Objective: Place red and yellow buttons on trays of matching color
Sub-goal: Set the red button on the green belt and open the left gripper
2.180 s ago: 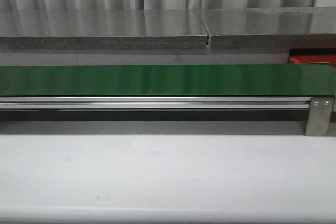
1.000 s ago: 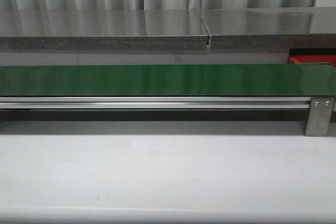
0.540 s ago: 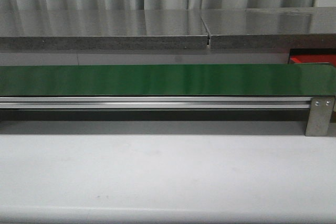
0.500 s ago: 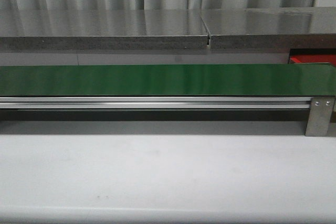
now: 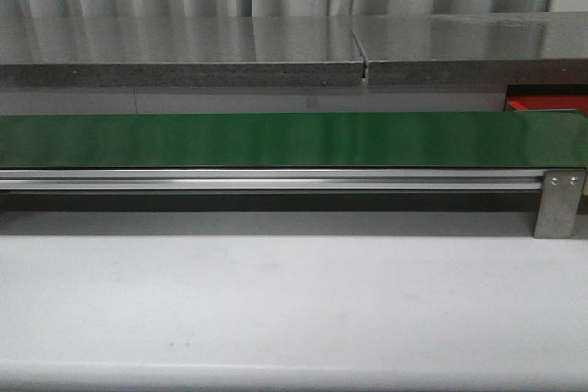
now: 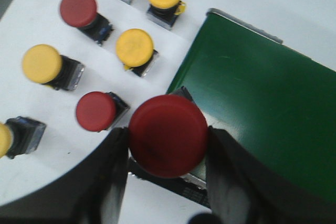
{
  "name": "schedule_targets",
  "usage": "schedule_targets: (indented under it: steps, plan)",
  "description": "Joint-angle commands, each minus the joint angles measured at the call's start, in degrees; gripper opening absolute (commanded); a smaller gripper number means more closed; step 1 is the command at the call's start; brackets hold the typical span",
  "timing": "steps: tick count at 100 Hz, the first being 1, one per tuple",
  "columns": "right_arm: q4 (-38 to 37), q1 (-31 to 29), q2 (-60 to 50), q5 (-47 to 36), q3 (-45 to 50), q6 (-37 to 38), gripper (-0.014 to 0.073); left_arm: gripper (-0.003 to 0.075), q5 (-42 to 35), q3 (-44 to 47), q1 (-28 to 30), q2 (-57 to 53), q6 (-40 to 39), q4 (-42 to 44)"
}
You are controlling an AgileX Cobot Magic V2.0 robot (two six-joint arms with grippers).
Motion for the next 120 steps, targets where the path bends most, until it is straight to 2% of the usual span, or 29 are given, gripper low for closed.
schedule_targets:
  steps: [1, 19, 51, 61, 68, 74, 75, 81, 89, 120]
  plan:
    - [-0.5, -0.3, -0.8, -4.7, -1.3, -0.2, -0.0068, 0.0134, -0.9, -4.3, -1.6, 0.3, 0.2, 0.0]
    - [-0.5, -0.3, -0.8, -4.7, -1.3, -0.2, -0.0068, 0.0134, 1.4, -8.3, -3.5, 5.5, 0.2, 0.0]
    - [-0.5, -0.3, -0.8, -4.7, -1.3, -0.2, -0.0068, 0.0145, 2.2, -8.5, -3.8, 7.4, 0.7, 0.0]
    - [-0.5, -0.3, -0.8, -4.7, -1.3, -0.2, -0.0068, 0.0232, 2.4, -8.5, -3.8, 7.4, 2.1, -0.1]
    - [-0.5, -0.3, -0.8, -4.7, -1.3, -0.2, -0.0068, 0.036, 2.5, -8.5, -3.8, 7.4, 3.6, -1.0]
    - [-0.5, -0.3, -0.8, -4.7, -1.3, -0.2, -0.0068, 0.0512, 2.5, -8.5, -3.8, 7.4, 4.3, -1.8]
    - [-0.5, -0.3, -0.8, -4.7, -1.3, -0.2, -0.0068, 0.0512, 2.5, -8.5, -3.8, 7.4, 4.4, -1.8]
    - [-0.5, -0.3, -0.8, -4.7, -1.3, -0.2, -0.0068, 0.0624, 2.4, -8.5, -3.9, 7.4, 4.4, -2.4]
    - [-0.5, -0.3, -0.8, -4.7, -1.3, -0.2, -0.0068, 0.0663, 2.3, -8.5, -3.9, 7.4, 4.4, -2.4]
    - [-0.5, -0.3, -0.8, -4.7, -1.3, -0.2, -0.0068, 0.066, 2.8, -13.3, -3.9, 4.8, 4.7, -2.5]
